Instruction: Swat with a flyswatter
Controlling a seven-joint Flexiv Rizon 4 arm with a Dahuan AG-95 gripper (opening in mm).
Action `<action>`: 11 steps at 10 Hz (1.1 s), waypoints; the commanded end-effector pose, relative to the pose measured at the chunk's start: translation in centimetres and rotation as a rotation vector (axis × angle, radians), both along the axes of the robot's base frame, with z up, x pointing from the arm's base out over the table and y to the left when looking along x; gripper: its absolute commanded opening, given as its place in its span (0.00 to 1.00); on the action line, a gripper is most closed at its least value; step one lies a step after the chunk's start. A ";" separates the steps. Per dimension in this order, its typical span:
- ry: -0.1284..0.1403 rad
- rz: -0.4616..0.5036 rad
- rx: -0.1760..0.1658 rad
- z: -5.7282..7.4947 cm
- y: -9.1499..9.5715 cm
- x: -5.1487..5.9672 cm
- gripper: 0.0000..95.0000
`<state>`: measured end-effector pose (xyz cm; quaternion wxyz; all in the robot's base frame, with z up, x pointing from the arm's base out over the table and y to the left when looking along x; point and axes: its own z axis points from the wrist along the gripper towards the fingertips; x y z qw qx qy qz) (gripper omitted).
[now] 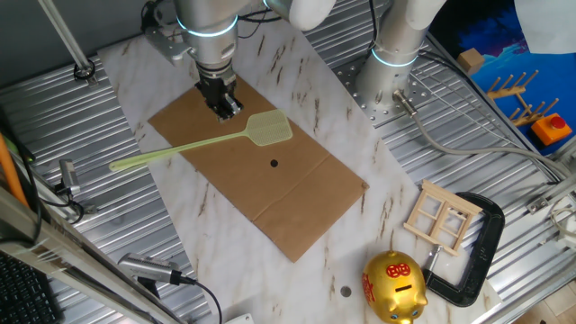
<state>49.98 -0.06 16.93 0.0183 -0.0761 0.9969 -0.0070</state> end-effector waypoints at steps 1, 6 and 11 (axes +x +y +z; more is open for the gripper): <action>0.020 -0.296 0.094 0.1 0.1 0.0 0.00; 0.029 -0.301 0.111 0.1 0.1 0.0 0.00; 0.031 -0.319 0.109 0.1 0.1 0.0 0.00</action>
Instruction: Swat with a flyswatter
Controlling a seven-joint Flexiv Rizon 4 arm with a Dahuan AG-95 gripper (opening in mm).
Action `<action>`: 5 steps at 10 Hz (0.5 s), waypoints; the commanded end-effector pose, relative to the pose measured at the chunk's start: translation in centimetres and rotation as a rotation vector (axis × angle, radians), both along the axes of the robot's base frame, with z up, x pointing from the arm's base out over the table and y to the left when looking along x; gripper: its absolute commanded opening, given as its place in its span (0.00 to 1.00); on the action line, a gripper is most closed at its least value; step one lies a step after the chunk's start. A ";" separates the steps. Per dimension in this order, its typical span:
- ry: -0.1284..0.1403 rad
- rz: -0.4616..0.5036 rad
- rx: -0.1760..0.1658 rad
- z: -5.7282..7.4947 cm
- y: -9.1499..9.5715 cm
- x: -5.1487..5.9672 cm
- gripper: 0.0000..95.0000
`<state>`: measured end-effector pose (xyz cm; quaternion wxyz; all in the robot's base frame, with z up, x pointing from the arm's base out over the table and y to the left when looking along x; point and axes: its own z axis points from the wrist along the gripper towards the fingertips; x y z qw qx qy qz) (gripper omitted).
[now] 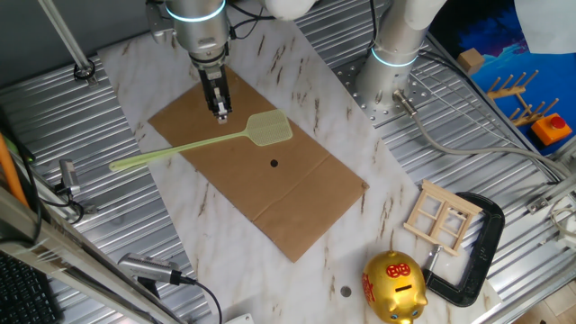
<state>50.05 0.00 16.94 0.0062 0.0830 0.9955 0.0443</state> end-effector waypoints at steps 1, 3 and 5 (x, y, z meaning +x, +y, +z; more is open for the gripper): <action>0.003 -0.001 0.003 0.1 0.0 -0.1 0.00; 0.012 -0.001 0.007 0.1 0.0 -0.1 0.00; 0.014 -0.002 0.008 0.1 0.0 -0.1 0.00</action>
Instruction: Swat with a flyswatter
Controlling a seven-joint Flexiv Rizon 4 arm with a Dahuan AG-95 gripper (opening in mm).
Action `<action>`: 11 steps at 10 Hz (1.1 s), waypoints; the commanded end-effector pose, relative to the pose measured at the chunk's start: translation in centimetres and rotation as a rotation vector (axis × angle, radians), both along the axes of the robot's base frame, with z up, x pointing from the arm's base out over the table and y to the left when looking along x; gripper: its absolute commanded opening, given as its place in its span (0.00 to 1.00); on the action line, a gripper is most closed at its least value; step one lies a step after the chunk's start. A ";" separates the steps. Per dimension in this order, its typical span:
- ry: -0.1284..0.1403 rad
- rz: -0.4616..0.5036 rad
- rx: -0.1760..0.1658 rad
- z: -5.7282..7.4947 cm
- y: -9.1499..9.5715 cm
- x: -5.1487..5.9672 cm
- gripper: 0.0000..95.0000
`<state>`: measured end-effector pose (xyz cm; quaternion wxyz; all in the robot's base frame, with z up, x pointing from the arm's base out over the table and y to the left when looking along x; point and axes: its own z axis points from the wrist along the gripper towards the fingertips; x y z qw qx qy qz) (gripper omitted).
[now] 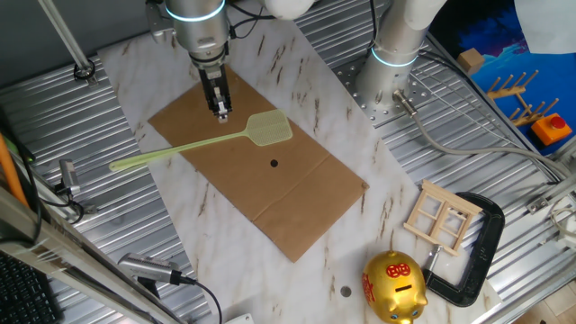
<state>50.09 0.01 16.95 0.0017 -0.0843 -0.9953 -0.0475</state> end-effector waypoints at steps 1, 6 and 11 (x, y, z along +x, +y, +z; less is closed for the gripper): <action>-0.001 0.013 0.001 0.1 0.0 -0.1 0.00; -0.001 0.018 0.005 0.1 0.0 -0.1 0.00; -0.003 0.028 0.016 0.1 -0.1 -0.1 0.00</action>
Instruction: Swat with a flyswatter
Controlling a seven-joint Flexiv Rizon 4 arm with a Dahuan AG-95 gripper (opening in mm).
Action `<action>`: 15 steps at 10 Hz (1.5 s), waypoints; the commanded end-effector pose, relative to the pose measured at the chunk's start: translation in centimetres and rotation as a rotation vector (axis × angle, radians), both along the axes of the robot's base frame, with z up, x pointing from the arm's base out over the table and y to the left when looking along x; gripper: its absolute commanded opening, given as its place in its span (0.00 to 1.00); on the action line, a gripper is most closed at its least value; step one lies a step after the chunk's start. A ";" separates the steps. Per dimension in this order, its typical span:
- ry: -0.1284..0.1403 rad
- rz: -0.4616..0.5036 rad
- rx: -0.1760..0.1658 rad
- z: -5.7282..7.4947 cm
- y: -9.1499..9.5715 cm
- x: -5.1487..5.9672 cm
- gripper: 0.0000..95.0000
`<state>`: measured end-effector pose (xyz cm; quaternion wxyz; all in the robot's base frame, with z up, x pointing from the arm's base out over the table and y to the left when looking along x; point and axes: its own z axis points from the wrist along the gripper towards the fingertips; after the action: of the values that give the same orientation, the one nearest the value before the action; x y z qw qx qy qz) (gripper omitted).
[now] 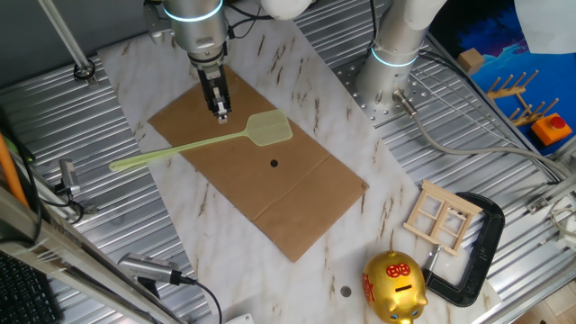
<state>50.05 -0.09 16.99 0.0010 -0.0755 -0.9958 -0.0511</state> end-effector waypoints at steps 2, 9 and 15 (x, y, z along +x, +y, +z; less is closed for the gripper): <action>-0.004 0.003 0.022 -0.7 -1.2 0.3 0.00; 0.003 0.016 0.034 -5.7 -6.7 6.4 0.00; 0.005 0.028 0.030 -7.7 -7.7 9.8 0.00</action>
<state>60.12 -7.83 9.16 0.0042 -0.0609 -0.9960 -0.0653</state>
